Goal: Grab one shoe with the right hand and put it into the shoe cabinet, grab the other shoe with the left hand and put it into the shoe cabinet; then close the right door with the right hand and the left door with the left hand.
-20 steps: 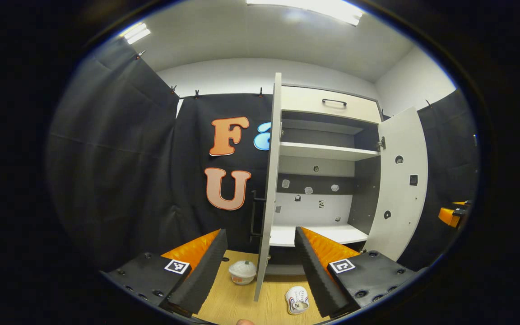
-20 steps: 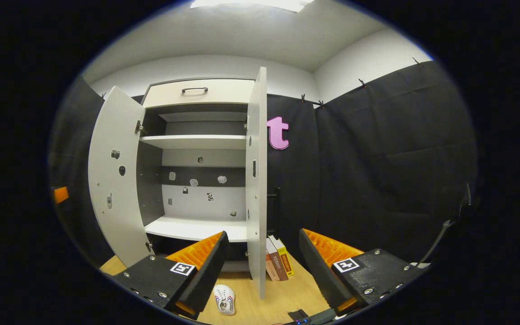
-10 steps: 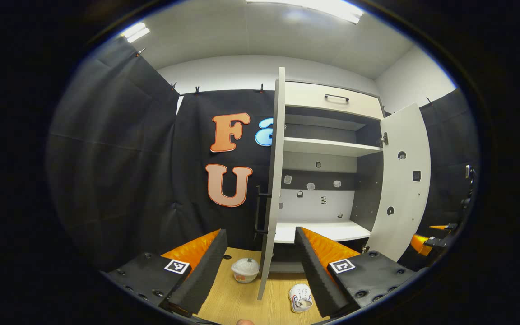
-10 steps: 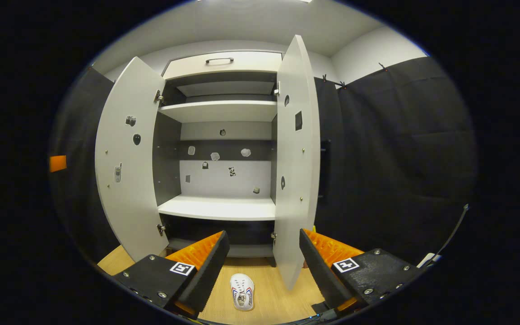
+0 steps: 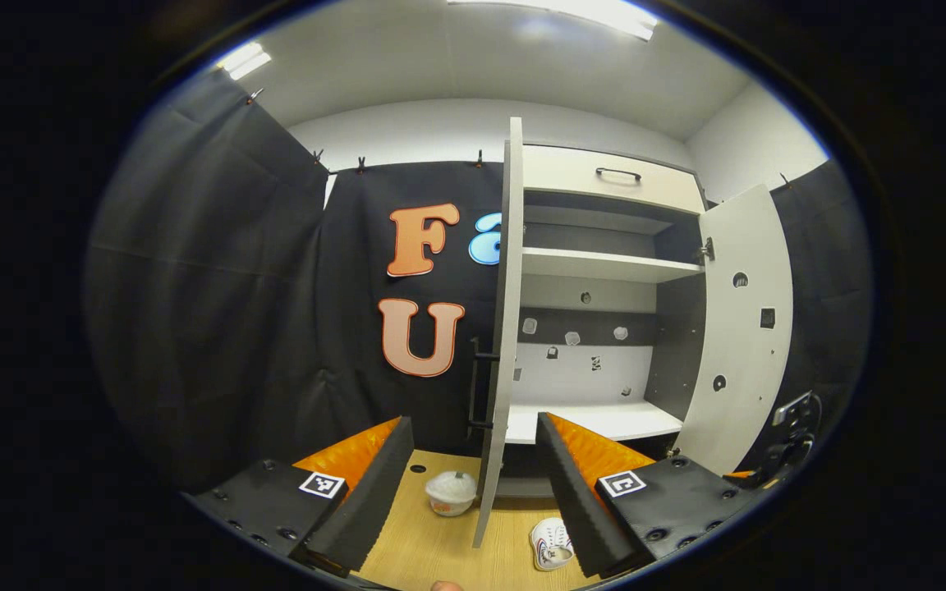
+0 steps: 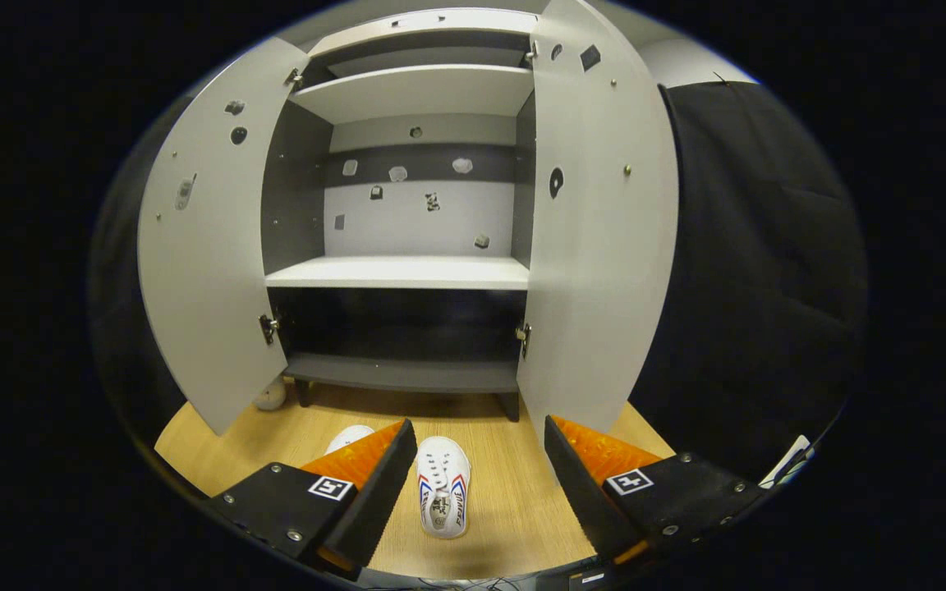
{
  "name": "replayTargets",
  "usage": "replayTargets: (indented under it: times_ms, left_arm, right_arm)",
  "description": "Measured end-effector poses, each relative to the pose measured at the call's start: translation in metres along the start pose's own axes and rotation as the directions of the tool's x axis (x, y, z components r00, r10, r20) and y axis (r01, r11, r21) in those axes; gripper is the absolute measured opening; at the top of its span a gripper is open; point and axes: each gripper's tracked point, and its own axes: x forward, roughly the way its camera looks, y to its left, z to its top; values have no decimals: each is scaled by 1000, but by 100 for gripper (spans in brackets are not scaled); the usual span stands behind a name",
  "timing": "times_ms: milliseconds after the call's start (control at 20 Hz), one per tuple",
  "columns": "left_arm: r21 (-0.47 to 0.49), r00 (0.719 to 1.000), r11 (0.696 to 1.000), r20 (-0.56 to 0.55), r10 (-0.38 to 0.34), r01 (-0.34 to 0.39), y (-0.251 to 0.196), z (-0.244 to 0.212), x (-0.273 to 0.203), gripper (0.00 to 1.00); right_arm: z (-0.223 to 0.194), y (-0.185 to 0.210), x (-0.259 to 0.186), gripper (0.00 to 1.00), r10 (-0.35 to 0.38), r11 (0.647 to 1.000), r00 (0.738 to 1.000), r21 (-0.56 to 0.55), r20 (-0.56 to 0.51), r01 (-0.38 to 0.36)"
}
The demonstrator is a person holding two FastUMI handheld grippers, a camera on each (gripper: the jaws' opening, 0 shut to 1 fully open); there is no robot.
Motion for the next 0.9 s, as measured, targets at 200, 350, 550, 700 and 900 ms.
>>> replayTargets:
  times_ms: [200, 350, 550, 700, 900]
  left_arm:
    - [13, 1000, 1000, -6, 17, -16, -9, 1, 10, 95]
    - [25, 999, 999, -9, 38, -38, -12, 4, 16, 96]
    - [34, 999, 998, -18, 48, -47, -21, -1, 20, 97]
    - [44, 997, 997, -31, 65, -63, -25, -8, 21, 96]
    - [43, 996, 997, -42, 73, -71, -32, -16, 21, 96]
  right_arm:
    - [-72, 8, 53, 90, 11, 999, 988, -49, -153, -19]
    - [-127, 13, 79, 77, 32, 998, 955, -37, -294, -45]
    - [-172, 16, 101, 70, 47, 998, 913, -12, -405, -57]
    - [-193, 18, 110, 64, 49, 997, 887, -38, -460, -75]
    - [-205, 27, 118, 51, 97, 993, 860, -9, -501, -118]
